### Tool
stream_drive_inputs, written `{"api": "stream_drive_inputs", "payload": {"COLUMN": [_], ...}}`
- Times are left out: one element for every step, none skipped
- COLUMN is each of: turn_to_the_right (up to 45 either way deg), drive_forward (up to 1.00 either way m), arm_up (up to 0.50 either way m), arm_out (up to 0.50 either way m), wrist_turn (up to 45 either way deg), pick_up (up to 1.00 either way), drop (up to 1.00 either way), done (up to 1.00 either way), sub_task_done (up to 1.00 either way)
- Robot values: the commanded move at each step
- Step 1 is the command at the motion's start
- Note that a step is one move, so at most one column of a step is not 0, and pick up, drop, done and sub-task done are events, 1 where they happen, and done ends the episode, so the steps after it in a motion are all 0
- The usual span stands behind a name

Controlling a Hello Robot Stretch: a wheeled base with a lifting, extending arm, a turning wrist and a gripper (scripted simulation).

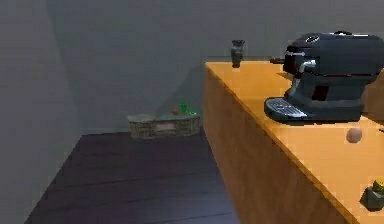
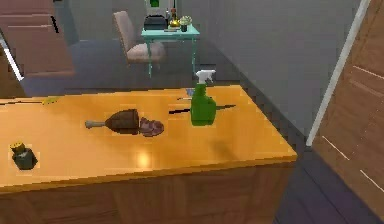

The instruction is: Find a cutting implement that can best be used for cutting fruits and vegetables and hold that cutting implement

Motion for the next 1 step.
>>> {"api": "stream_drive_inputs", "payload": {"turn_to_the_right": [3.0], "drive_forward": [0.00], "arm_up": [0.00], "arm_out": [0.00], "wrist_turn": [0.0], "pick_up": [0.00], "drop": [0.00], "done": [0.00], "sub_task_done": [0.00]}}
